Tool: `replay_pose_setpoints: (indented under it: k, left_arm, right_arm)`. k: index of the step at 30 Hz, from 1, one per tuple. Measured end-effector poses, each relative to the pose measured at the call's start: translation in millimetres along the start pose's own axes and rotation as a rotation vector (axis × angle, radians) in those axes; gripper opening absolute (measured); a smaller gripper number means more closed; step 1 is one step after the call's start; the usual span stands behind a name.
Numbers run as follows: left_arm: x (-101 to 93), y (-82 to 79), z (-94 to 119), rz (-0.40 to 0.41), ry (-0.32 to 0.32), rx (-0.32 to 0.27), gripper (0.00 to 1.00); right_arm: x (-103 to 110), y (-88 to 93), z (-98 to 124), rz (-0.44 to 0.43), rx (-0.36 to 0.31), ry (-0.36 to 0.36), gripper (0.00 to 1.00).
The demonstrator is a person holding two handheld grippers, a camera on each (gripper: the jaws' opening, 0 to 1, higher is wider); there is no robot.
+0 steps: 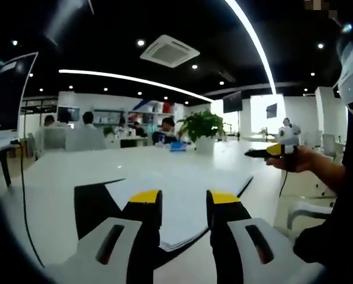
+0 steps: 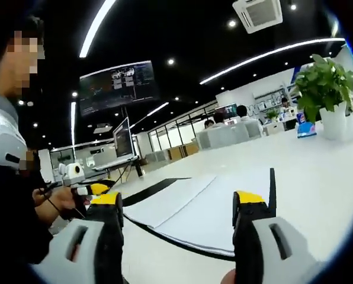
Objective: Flip through the bound document one page at a time
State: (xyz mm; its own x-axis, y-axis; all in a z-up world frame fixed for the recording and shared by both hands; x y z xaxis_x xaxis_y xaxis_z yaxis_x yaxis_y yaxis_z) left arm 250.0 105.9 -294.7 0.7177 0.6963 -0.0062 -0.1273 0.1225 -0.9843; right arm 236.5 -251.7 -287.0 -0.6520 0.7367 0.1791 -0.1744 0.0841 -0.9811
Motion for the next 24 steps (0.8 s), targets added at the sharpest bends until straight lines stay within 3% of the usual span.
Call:
replay_pose_setpoints:
  k: [4, 8, 11, 13, 14, 17, 20, 24]
  left_arm:
    - [-0.6, 2.4, 2, -0.004, 0.0, 0.004, 0.33]
    - [-0.4, 1.9, 3, -0.003, -0.009, 0.0, 0.33]
    - [-1.2, 1.5, 3, -0.004, -0.006, -0.002, 0.33]
    - [-1.0, 0.6, 4, -0.018, -0.017, -0.011, 0.33]
    - [-1.0, 0.2, 4, -0.017, -0.019, -0.013, 0.33]
    - [-1.6, -0.1, 3, -0.005, -0.014, -0.014, 0.33]
    - [-2.1, 0.5, 2, 0.0, -0.013, -0.008, 0.33]
    - [-3.5, 3.0, 1, 0.009, -0.01, 0.006, 0.3]
  right_arm:
    - [3, -1.8, 3, 0.044, -0.005, 0.007, 0.46]
    - [0, -2.9, 7, 0.011, 0.0, 0.015, 0.35]
    - [-1, -3.5, 9, 0.018, -0.004, 0.036, 0.34]
    - [-2, 2.0, 10, -0.13, 0.039, -0.005, 0.35]
    - [-1, 3.9, 9, -0.145, 0.038, -0.046, 0.39]
    - [-2, 6.5, 8, -0.06, 0.062, -0.005, 0.4]
    - [2, 6.1, 6, -0.06, 0.058, -0.016, 0.45]
    - [5, 8.8, 2, 0.012, 0.109, 0.009, 0.41]
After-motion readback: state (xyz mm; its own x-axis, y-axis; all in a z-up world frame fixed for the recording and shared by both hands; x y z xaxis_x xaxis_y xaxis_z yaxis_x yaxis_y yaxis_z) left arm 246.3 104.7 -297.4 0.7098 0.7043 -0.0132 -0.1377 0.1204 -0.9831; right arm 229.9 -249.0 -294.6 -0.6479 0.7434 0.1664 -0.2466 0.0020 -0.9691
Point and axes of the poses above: the point that each gripper's makers call its tool centre point, and the gripper's own axes: z roughly backward along the fingers, x roughly to its left, y roughly out of its underside, the point moved 7 cm from there along z, roughly backward along the fingers, and after that the axes turned 9 degrees about x, right-handed, at the moved point
